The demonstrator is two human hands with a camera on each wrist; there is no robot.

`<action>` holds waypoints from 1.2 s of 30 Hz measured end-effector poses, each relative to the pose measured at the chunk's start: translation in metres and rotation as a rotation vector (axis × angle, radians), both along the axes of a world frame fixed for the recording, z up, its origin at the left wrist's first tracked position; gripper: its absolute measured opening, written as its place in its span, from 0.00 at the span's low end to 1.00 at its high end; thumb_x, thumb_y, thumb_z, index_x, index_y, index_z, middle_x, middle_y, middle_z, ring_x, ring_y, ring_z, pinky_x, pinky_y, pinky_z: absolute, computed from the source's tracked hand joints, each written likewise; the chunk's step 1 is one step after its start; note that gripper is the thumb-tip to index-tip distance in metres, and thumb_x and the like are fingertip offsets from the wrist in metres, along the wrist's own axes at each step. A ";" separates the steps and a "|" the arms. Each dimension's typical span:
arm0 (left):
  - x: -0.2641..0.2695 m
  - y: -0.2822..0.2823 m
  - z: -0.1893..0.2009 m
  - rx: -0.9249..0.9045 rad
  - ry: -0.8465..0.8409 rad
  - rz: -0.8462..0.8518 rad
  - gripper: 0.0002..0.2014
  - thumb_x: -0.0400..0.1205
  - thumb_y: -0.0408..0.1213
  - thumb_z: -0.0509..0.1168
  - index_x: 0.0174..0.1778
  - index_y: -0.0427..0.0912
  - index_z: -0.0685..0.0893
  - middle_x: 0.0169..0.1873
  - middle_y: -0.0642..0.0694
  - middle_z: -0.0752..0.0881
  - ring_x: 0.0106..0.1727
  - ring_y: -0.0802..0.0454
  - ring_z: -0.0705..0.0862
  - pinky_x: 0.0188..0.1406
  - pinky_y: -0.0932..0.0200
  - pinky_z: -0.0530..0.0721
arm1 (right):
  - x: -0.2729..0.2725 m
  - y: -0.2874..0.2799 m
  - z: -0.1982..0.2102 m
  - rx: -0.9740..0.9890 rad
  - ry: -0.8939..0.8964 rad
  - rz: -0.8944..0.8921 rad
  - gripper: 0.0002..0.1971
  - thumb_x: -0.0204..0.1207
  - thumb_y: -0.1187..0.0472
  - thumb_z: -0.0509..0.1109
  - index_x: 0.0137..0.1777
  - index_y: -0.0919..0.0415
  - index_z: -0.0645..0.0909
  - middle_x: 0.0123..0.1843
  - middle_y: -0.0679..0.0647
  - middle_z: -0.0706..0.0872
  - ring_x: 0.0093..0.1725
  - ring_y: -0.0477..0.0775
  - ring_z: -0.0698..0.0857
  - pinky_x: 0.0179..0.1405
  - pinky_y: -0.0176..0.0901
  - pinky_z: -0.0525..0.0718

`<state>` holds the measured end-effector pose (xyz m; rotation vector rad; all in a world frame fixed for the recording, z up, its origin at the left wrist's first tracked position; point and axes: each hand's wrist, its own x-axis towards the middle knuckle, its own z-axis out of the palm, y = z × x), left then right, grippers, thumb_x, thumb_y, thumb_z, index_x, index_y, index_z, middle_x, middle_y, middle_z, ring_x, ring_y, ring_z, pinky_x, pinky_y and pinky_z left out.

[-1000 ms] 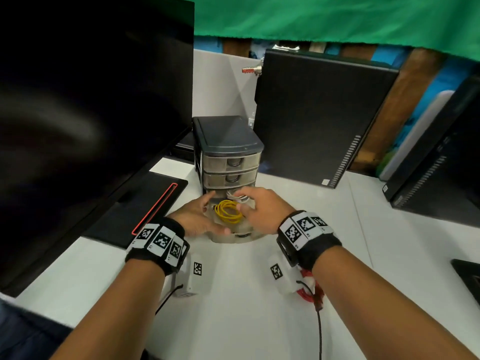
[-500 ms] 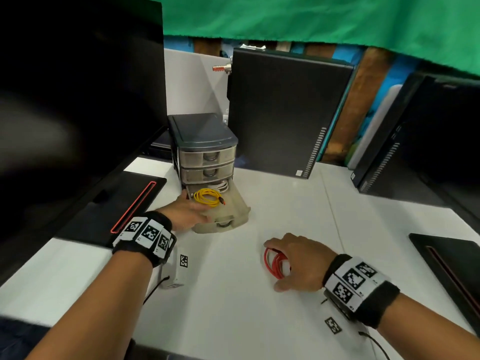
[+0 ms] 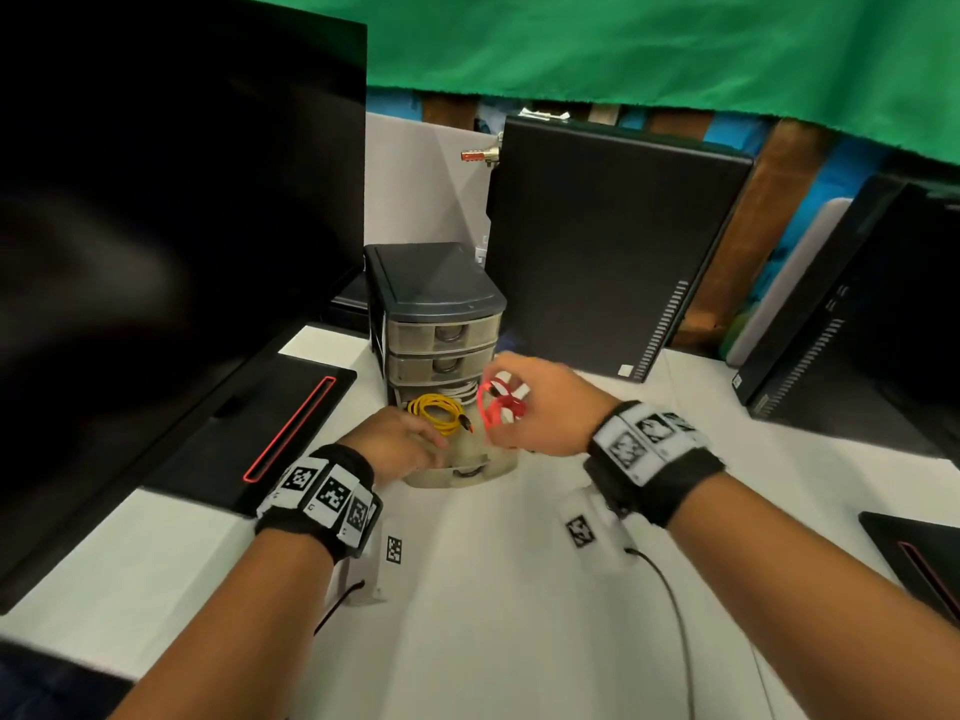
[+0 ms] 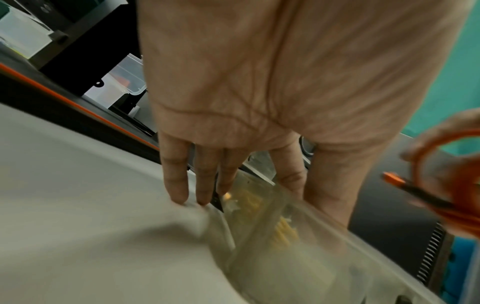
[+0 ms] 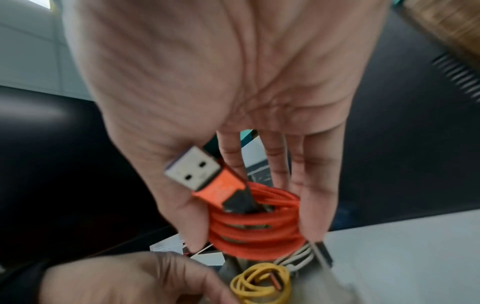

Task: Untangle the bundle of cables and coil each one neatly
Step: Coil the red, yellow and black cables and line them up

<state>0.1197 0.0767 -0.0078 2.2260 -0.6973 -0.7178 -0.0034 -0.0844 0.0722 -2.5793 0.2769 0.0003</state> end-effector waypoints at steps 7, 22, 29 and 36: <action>0.000 0.009 0.003 -0.013 0.070 0.026 0.13 0.76 0.36 0.77 0.55 0.45 0.87 0.51 0.50 0.82 0.47 0.60 0.79 0.36 0.66 0.73 | 0.062 0.023 -0.042 -0.323 0.134 -0.022 0.21 0.66 0.55 0.82 0.59 0.50 0.81 0.53 0.52 0.87 0.52 0.59 0.87 0.46 0.45 0.82; -0.001 0.003 0.007 -0.024 0.008 0.093 0.79 0.53 0.41 0.90 0.85 0.54 0.32 0.86 0.49 0.44 0.86 0.47 0.53 0.81 0.45 0.66 | 0.017 -0.036 -0.041 -0.021 -0.112 -0.171 0.09 0.81 0.50 0.70 0.55 0.50 0.88 0.52 0.50 0.91 0.53 0.52 0.87 0.59 0.53 0.86; 0.006 -0.002 -0.010 -0.167 0.042 0.145 0.78 0.43 0.52 0.86 0.80 0.71 0.35 0.78 0.50 0.71 0.76 0.47 0.74 0.75 0.40 0.77 | -0.005 -0.024 -0.065 -0.011 -0.004 0.051 0.07 0.72 0.63 0.71 0.43 0.51 0.89 0.41 0.45 0.90 0.42 0.49 0.87 0.49 0.50 0.89; 0.005 0.000 -0.010 0.006 0.022 0.110 0.46 0.62 0.47 0.85 0.70 0.53 0.64 0.60 0.51 0.81 0.61 0.51 0.81 0.65 0.51 0.81 | 0.016 -0.004 -0.070 -0.123 -0.064 -0.002 0.04 0.75 0.57 0.72 0.44 0.47 0.79 0.42 0.48 0.88 0.45 0.53 0.86 0.50 0.51 0.88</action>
